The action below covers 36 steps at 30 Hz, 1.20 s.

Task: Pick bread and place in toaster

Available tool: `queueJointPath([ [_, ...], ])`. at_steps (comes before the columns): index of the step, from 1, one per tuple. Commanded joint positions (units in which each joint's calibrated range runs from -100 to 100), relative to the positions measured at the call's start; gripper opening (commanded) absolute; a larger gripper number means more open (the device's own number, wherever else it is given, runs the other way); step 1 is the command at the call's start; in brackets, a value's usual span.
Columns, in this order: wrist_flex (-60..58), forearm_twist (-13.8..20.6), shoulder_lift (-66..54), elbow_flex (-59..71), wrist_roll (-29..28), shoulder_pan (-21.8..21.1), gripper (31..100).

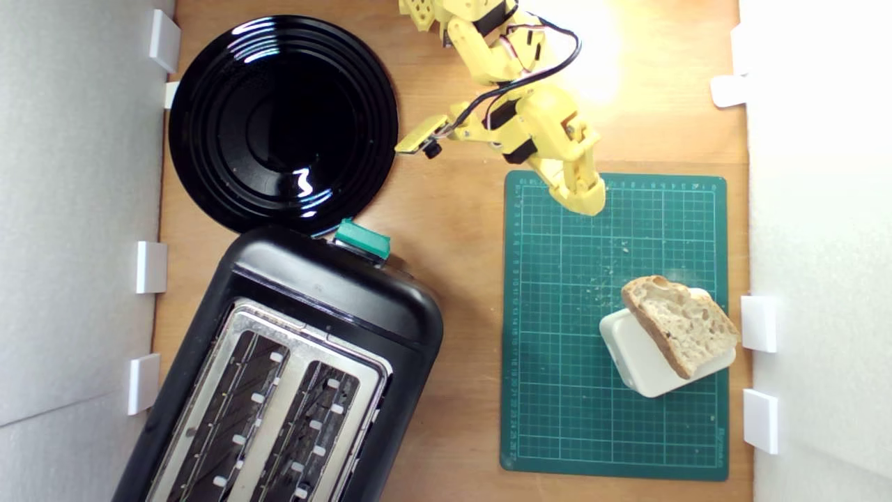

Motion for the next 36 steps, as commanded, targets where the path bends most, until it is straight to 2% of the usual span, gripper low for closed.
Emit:
queueJointPath([
  [1, -4.57, -2.71, 4.13, -5.03, 0.55, 0.16, 40.7],
  [4, -4.91, -2.89, 10.2, -9.57, 0.6, 0.16, 42.1],
  [6, -4.91, -3.44, 13.78, -12.47, 0.66, 0.16, 46.6],
  [10, -4.91, -3.53, 18.85, -17.01, 0.66, 0.08, 60.4],
  [14, -4.91, -3.07, 19.85, -17.92, 0.66, 0.0, 67.1],
  [22, -4.91, -3.25, 20.02, -18.1, 0.6, -1.21, 73.6],
  [28, -4.91, -3.34, 20.02, -18.19, 0.6, -3.31, 86.9],
  [36, -6.96, -3.44, 22.35, -21.1, 0.55, -3.39, 88.8],
])
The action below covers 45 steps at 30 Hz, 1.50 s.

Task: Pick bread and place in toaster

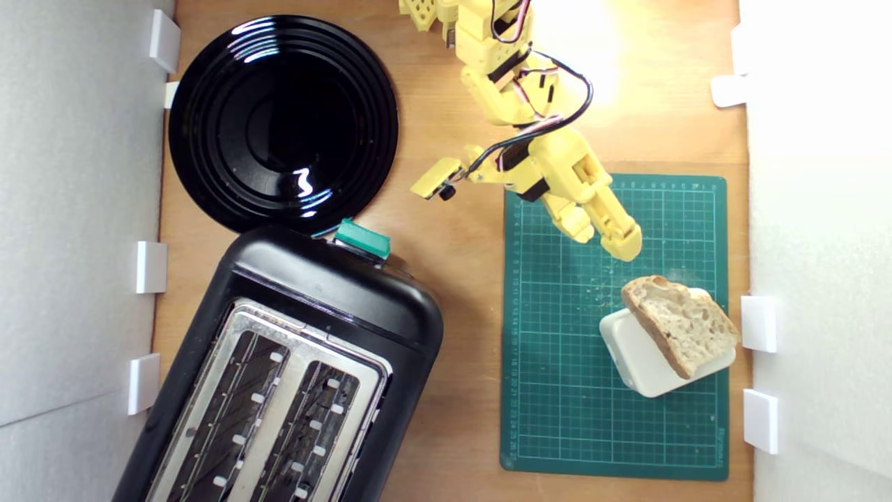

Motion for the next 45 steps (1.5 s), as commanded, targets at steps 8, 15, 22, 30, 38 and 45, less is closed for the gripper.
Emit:
queueJointPath([
  [8, -13.72, -1.05, 11.67, -7.79, 4.01, -0.55, 88.4],
  [15, -13.55, -10.84, 12.67, -10.7, 4.48, -4.26, 88.4],
  [22, -13.63, -11.02, 16.91, -15.33, 4.58, -5.06, 88.4],
  [30, -13.29, -11.02, 17.91, -18.51, 4.58, -5.95, 88.4],
  [38, -13.21, -15.92, 21.32, -20.41, 7.88, -9.09, 88.4],
  [45, -13.21, -16.1, 22.15, -22.23, 7.88, -9.66, 88.4],
])
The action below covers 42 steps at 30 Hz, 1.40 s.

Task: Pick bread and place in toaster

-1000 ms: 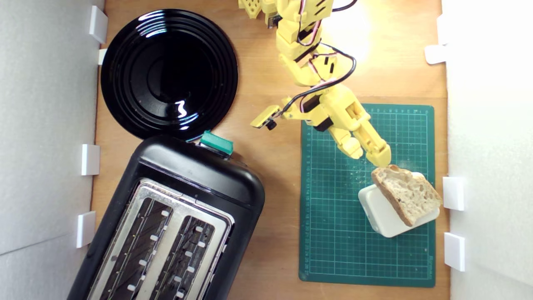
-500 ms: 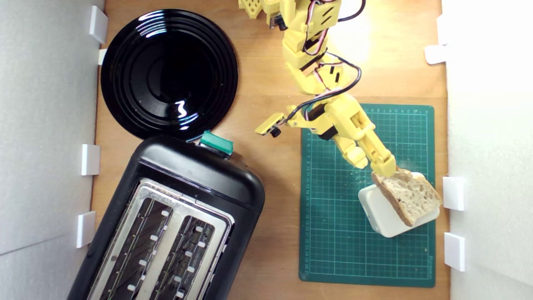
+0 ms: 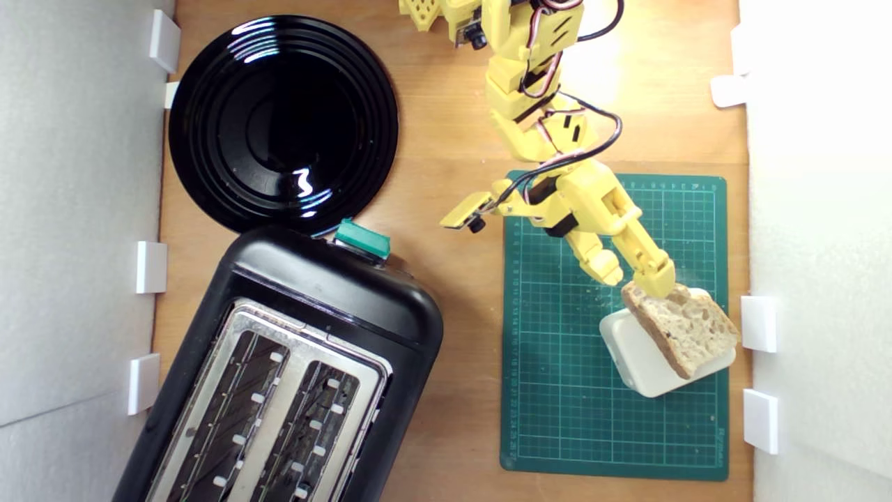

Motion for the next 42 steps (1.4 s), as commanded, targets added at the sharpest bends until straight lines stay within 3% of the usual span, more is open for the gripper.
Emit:
queueJointPath([
  [1, -1.51, -0.55, -0.45, -3.45, 0.22, -0.87, 88.4],
  [42, 1.9, -0.55, 4.88, -13.53, 0.32, -3.12, 88.3],
])
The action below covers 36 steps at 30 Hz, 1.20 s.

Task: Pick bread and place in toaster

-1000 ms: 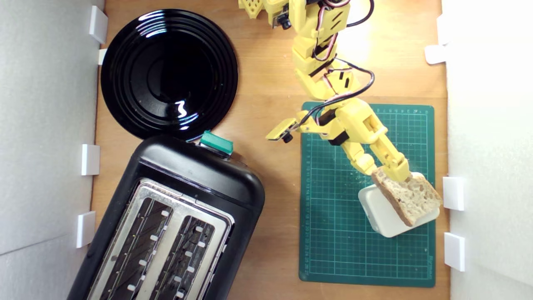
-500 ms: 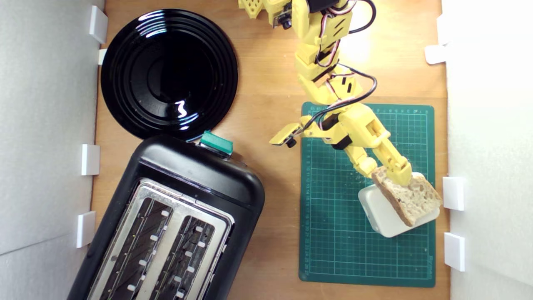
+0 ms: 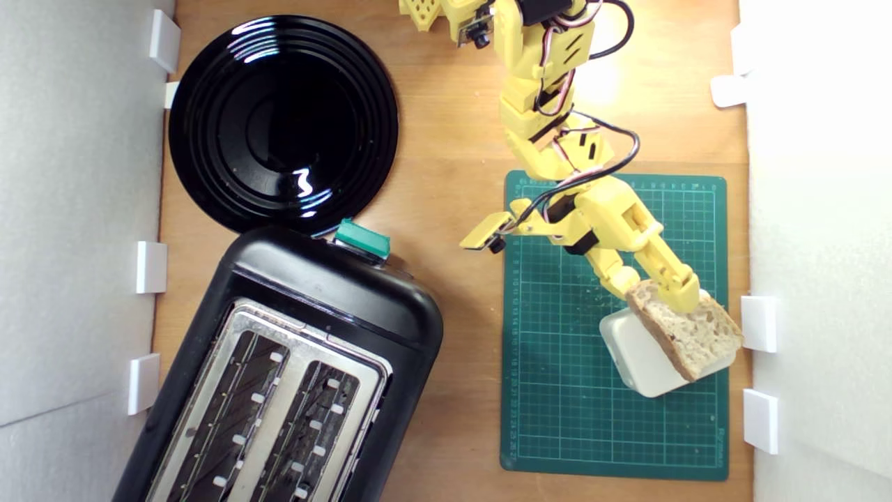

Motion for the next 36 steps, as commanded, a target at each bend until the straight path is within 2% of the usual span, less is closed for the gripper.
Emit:
queueJointPath([
  [1, 0.21, -0.2, -0.92, -2.52, 0.32, -0.84, 88.3],
  [3, 0.21, -0.2, -0.92, -2.52, 0.32, -0.84, 86.3],
  [8, 0.21, -0.2, -0.84, -2.43, 0.32, -0.59, 71.7],
  [12, 0.21, -0.2, -0.75, -2.34, 0.32, -0.59, 65.6],
  [28, 0.21, -0.2, -1.75, -2.07, 0.22, -0.43, 57.8],
  [32, 1.83, -0.29, -7.08, -1.89, 0.12, -0.35, 57.8],
  [36, 11.56, -0.29, -15.4, -1.98, -0.09, -0.35, 57.8],
])
